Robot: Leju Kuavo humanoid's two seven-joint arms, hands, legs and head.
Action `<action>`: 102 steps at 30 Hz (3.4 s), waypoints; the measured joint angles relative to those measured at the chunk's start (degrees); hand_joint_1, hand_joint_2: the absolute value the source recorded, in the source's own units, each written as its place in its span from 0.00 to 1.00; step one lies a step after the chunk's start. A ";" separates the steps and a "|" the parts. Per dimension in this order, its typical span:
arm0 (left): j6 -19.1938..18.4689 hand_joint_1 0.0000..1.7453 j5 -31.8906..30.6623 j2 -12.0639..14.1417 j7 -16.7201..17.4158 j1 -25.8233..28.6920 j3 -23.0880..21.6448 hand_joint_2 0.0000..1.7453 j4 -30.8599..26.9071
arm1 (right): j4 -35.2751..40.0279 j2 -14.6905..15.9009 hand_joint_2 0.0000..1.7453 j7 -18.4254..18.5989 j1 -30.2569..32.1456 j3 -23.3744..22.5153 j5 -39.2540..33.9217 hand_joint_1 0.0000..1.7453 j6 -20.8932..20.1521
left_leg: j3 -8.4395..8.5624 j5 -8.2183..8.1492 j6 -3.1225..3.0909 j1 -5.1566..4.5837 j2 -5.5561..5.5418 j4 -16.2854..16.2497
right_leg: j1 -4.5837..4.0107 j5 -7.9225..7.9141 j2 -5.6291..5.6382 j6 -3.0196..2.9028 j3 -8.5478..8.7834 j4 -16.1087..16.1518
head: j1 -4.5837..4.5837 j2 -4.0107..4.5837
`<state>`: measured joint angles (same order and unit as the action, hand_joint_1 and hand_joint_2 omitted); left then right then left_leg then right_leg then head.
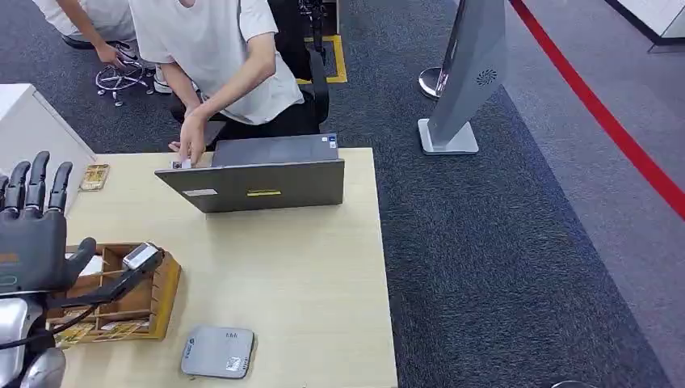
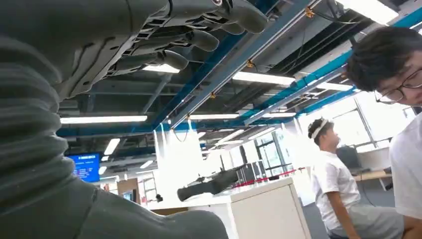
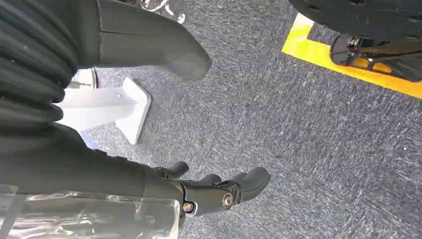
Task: Pass the card to the sensor for recognition and then transmit it.
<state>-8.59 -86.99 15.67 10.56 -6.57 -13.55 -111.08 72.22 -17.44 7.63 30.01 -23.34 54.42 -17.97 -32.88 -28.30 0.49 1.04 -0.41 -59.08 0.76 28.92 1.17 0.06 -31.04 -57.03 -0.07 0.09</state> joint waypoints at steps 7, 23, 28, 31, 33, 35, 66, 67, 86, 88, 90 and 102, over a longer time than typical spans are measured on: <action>1.16 0.00 -0.33 -1.47 -2.01 6.26 -0.15 1.00 -5.01 | 1.29 0.00 1.00 2.49 0.65 1.01 -3.30 0.00 0.77 | 0.00 -0.02 0.00 -0.01 0.03 0.00 | 0.01 0.02 0.02 0.02 -0.02 0.02 | 0.00 0.00; 8.04 0.00 3.98 -1.75 -3.49 23.99 -4.55 1.00 -16.15 | 5.40 0.00 1.00 5.25 2.75 4.22 -6.58 0.00 1.62 | 0.03 -0.05 -0.01 -0.01 0.02 0.01 | 0.01 0.04 -0.04 0.02 0.02 0.02 | 0.00 0.00; 1.86 0.00 7.45 0.10 4.27 28.14 -6.97 1.00 -16.85 | 6.12 0.00 1.00 5.90 2.54 4.52 -6.69 0.00 1.57 | 0.02 -0.05 -0.01 0.00 0.01 0.01 | 0.00 0.07 -0.08 0.02 0.02 0.03 | -0.02 0.00; -0.67 0.00 9.79 1.07 8.29 29.84 -7.32 1.00 -16.35 | 6.08 0.00 1.00 5.62 1.87 4.24 -5.88 0.00 1.31 | 0.03 -0.05 -0.01 0.00 0.01 0.02 | 0.00 0.07 -0.08 0.02 0.00 0.02 | 0.00 0.00; -1.62 0.00 10.54 1.18 9.82 30.80 -7.32 1.00 -15.87 | 6.01 0.00 1.00 5.44 1.35 3.91 -5.60 0.00 0.92 | 0.06 -0.05 -0.01 0.00 0.01 0.02 | 0.00 0.07 -0.08 0.02 -0.04 0.02 | 0.00 0.00; -1.86 0.00 10.80 1.33 10.23 31.44 -7.32 1.00 -15.41 | 5.97 0.00 1.00 5.27 1.07 3.59 -5.60 0.00 0.61 | 0.05 -0.05 -0.01 0.00 -0.03 0.02 | 0.00 0.07 -0.11 0.02 -0.03 0.02 | 0.00 0.00; -7.61 0.00 0.56 -11.69 5.36 33.48 4.89 1.00 -11.61 | 5.29 0.00 1.00 4.87 -1.01 1.44 -1.84 0.00 -0.59 | 0.04 -0.05 -0.02 -0.02 -0.18 0.01 | 0.01 0.07 -0.25 0.02 0.11 0.03 | 0.00 0.00; -7.41 0.00 -0.63 -12.93 4.07 33.47 6.22 1.00 -11.45 | 5.29 0.00 1.00 4.98 -1.02 1.44 -1.86 0.00 -0.57 | 0.04 -0.05 -0.02 -0.02 -0.19 0.01 | 0.01 0.07 -0.25 0.02 0.12 0.03 | 0.00 0.00; -0.72 0.00 -0.94 -21.22 3.67 32.44 18.23 1.00 -7.76 | 5.40 0.00 1.00 6.93 -1.06 1.64 -2.93 0.00 -0.46 | 0.06 -0.04 -0.02 -0.01 -0.24 0.01 | 0.01 0.07 -0.30 0.02 0.13 0.03 | 0.00 0.00; 0.77 0.00 -0.94 -21.14 3.89 31.86 18.67 1.00 -6.69 | 5.53 0.00 1.00 7.17 -1.03 1.81 -2.93 0.00 -0.46 | 0.07 -0.04 -0.01 -0.01 -0.23 0.01 | 0.01 0.07 -0.30 0.02 0.13 0.03 | 0.00 0.00; 2.80 0.00 -0.94 -20.87 3.89 31.22 18.69 1.00 -5.83 | 5.55 0.00 1.00 7.26 -1.04 1.97 -2.93 0.00 -0.46 | 0.08 -0.04 -0.02 0.00 -0.24 0.01 | 0.00 0.07 -0.30 0.02 0.10 0.03 | 0.00 0.00; 12.33 0.00 -0.94 -16.17 1.81 28.19 16.48 1.00 0.35 | 6.21 0.00 1.00 7.82 -0.48 3.43 -3.76 0.00 0.33 | 0.10 -0.05 -0.02 -0.01 -0.23 0.01 | 0.01 0.07 -0.28 0.02 0.07 0.03 | 0.00 0.00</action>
<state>3.74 -87.93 -0.50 12.37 21.61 2.93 -110.73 78.42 -17.44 15.45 29.53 -19.91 50.66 -17.64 -32.78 -28.35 0.47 1.02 -0.63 -59.07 0.77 28.99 0.89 0.08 -30.97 -57.01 -0.07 0.09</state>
